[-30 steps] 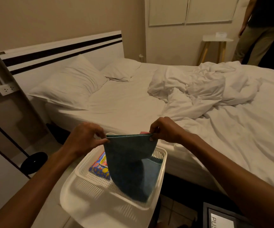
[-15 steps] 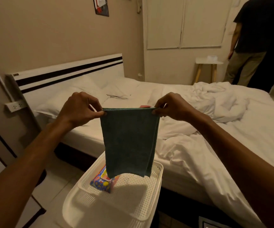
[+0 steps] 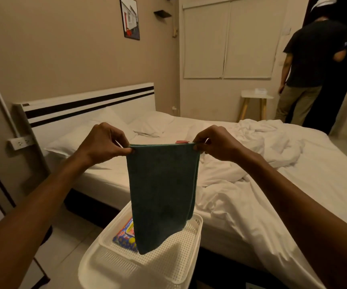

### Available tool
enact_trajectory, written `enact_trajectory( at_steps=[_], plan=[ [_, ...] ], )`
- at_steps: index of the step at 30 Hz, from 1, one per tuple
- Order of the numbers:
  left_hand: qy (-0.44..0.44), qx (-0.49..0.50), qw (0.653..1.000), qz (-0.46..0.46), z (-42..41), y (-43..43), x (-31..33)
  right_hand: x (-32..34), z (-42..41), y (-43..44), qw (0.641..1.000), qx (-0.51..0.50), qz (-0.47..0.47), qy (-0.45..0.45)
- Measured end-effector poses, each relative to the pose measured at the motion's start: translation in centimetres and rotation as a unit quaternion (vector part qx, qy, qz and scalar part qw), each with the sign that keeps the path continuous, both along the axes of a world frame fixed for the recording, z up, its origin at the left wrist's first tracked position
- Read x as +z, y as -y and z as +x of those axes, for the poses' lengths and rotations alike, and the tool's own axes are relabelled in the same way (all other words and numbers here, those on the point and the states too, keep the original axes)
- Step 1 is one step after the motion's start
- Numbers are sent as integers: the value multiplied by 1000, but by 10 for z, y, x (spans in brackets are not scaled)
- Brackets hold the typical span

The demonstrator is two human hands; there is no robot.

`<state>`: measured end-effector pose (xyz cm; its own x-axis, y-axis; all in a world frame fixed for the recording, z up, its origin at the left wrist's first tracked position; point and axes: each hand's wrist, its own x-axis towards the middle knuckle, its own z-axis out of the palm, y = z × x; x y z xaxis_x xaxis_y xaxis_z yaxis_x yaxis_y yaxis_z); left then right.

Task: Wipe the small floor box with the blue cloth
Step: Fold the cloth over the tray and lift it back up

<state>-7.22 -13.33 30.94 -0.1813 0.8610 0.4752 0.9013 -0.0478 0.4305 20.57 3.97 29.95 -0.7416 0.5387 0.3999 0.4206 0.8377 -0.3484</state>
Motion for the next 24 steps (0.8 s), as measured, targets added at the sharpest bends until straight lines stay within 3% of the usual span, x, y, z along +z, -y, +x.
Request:
enact_trajectory(
  at_steps=[11,20,24],
  plan=[
    [76,16,997,-18,-2,7,-25,-35,8,17,999,15,-52,1],
    [75,22,997,-25,-6,26,-22,-40,9,56,997,47,-54,-7],
    [77,13,997,-21,-13,25,-16,-31,10,66,992,53,-110,-31]
  ],
)
